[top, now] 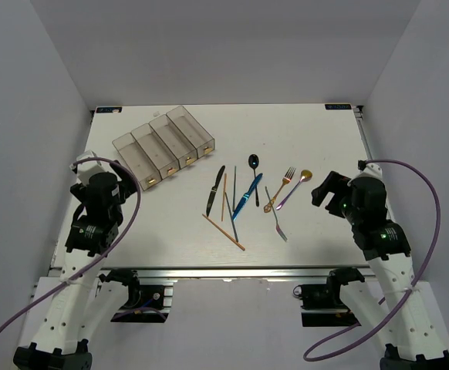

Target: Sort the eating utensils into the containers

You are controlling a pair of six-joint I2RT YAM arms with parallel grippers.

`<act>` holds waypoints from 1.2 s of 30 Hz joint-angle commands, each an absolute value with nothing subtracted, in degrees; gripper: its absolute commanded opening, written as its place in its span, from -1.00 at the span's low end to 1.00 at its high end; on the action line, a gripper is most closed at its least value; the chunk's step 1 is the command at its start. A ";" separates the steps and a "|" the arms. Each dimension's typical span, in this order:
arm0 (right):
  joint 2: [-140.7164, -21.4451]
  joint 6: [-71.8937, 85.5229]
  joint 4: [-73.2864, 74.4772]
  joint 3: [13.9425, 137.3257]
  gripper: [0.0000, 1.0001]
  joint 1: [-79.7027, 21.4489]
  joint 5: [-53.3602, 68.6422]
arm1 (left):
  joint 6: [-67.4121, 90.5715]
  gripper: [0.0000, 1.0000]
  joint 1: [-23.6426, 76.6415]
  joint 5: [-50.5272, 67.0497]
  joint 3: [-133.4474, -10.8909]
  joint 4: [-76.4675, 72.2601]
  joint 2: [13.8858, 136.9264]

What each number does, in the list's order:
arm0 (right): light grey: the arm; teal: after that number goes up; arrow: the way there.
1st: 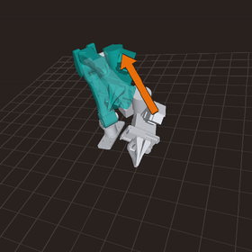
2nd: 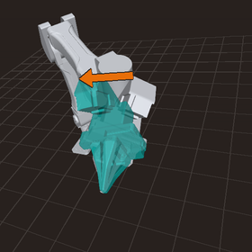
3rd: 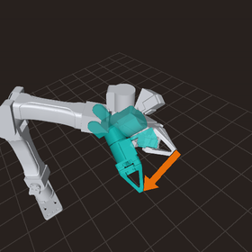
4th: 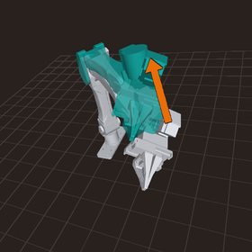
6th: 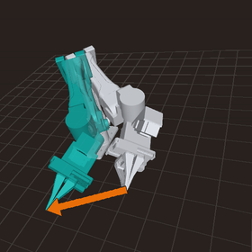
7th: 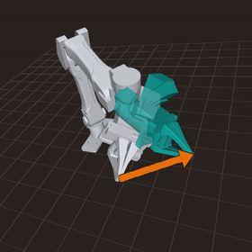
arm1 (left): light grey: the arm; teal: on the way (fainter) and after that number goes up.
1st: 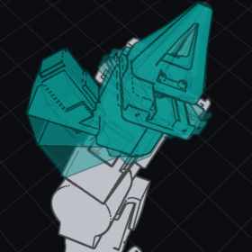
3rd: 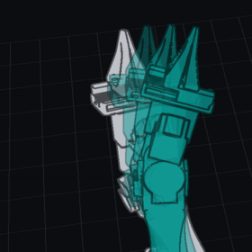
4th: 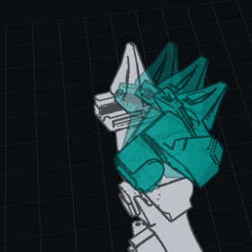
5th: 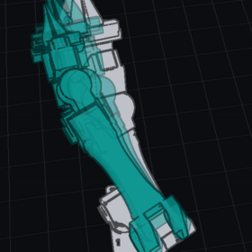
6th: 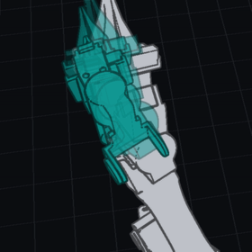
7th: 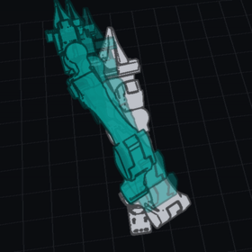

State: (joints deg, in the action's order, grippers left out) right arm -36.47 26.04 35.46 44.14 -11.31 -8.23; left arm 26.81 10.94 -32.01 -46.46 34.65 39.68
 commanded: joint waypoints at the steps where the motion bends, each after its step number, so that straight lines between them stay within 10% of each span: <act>1: -37.26 27.42 31.56 43.16 0.79 -11.43 -8.27 | 26.72 0.96 10.81 -30.59 -47.11 33.93 39.64; 13: -35.07 27.60 29.44 41.39 0.79 -11.34 -5.71 | 26.63 0.96 11.07 -16.02 -49.73 30.32 48.24; 29: -34.72 24.26 30.32 41.40 0.79 -11.43 -2.83 | 16.98 0.89 42.96 -10.44 -78.03 23.19 98.15; 36: -34.46 23.38 29.53 40.87 0.79 -11.34 -2.46 | 7.83 0.45 45.62 -7.65 -84.46 19.78 110.65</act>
